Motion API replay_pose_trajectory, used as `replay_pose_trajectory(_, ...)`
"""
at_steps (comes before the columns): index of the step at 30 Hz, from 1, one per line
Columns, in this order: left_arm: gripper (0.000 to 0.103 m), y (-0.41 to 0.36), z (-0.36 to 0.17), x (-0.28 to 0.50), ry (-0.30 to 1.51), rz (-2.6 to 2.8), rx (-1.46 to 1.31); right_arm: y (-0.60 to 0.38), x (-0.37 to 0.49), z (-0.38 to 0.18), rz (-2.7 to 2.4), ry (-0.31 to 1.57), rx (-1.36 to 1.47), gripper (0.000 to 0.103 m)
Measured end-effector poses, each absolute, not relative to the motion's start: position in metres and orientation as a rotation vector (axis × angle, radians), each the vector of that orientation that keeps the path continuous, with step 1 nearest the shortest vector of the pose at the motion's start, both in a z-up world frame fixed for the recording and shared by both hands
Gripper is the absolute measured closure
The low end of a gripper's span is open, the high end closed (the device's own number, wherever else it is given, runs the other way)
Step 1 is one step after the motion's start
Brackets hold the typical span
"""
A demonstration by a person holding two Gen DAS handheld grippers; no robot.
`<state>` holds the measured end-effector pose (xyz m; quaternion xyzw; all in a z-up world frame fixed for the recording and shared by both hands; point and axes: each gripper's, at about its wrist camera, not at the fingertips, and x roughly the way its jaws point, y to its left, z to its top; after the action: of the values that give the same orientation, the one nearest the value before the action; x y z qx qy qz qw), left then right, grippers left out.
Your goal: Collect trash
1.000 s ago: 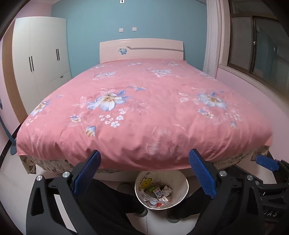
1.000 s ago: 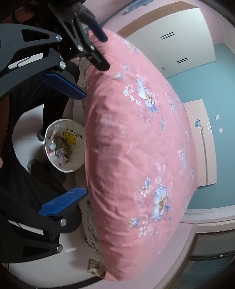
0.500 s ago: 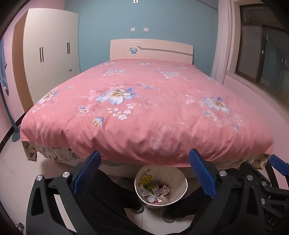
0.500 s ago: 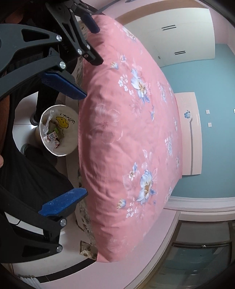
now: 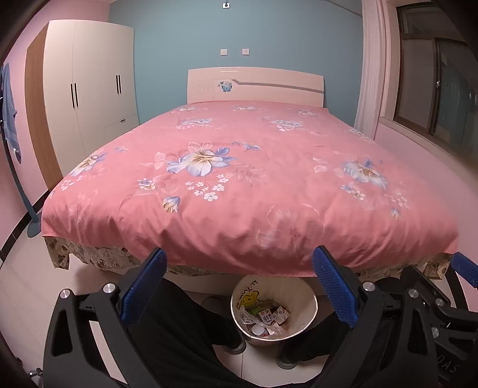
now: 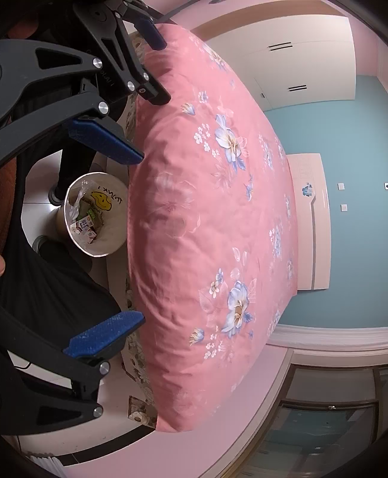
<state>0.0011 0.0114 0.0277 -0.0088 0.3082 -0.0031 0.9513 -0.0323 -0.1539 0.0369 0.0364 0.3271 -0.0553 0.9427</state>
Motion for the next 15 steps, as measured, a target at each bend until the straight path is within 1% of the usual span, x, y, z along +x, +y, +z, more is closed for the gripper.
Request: replay_pose_trajectory(15, 0.004, 0.0089, 0.0236, 0.0048, 0.647, -0.008, -0.002, -0.1537, -0.0297, 0.0286, -0.101, 0.694, 0.102, 0.007)
